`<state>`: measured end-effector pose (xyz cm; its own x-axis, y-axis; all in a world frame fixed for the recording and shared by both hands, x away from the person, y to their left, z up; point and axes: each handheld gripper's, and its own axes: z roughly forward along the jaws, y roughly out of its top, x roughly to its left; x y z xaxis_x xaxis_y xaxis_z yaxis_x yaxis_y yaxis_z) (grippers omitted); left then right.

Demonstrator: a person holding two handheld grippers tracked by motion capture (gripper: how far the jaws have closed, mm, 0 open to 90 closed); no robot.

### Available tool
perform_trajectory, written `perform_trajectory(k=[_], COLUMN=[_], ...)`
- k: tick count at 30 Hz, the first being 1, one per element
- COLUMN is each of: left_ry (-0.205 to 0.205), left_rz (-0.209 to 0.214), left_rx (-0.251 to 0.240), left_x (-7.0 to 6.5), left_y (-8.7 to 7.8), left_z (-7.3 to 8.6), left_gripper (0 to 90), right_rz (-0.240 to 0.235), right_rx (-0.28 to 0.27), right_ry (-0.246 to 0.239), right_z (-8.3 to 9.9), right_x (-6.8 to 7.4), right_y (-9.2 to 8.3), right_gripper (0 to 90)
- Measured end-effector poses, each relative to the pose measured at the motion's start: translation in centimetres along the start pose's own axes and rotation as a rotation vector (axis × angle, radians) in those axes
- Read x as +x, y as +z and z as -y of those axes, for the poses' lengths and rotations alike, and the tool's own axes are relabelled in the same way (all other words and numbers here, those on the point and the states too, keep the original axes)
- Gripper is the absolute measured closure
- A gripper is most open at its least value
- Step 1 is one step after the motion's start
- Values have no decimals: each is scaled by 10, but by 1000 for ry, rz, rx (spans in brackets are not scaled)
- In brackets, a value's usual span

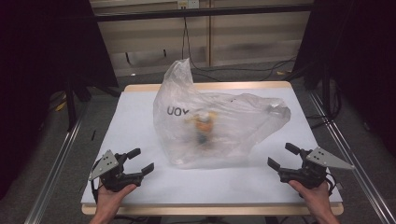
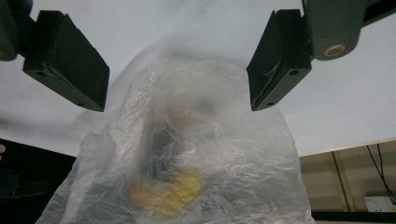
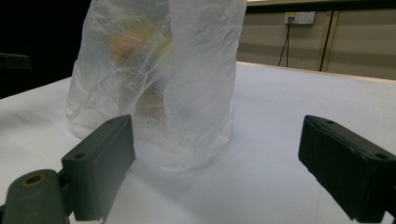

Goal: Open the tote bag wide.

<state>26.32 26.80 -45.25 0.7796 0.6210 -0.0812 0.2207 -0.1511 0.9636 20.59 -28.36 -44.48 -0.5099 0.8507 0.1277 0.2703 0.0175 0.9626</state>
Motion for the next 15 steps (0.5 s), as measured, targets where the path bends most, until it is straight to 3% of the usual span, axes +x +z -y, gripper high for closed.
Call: perform_trajectory(k=[3,7,8,10,11,12,15], left_ry=[-2,-6,-12,-14,-12,2,8], left_rz=[13,35,43,51,55,54,64], left_rx=[21,40,44,46,57,67,90], left_x=[1,0,0,-2,-2,-3,-4], left_y=[1,2,3,4,4,5,8], left_z=[1,1,1,0,0,0,-1], left_gripper=[279,403,480,528,581,581,687], right_rz=[0,-22,-27,-38,-53,-53,-84], right_rx=[11,20,23,27,32,32,48], right_ry=[2,12,1,5,19,19,20], right_z=[0,0,0,0,0,0,-2], right_x=[-3,-6,-7,-8,-8,-8,-10], right_y=[-1,-1,0,0,2,2,5], right_gripper=[215,393,446,472,572,572,698])
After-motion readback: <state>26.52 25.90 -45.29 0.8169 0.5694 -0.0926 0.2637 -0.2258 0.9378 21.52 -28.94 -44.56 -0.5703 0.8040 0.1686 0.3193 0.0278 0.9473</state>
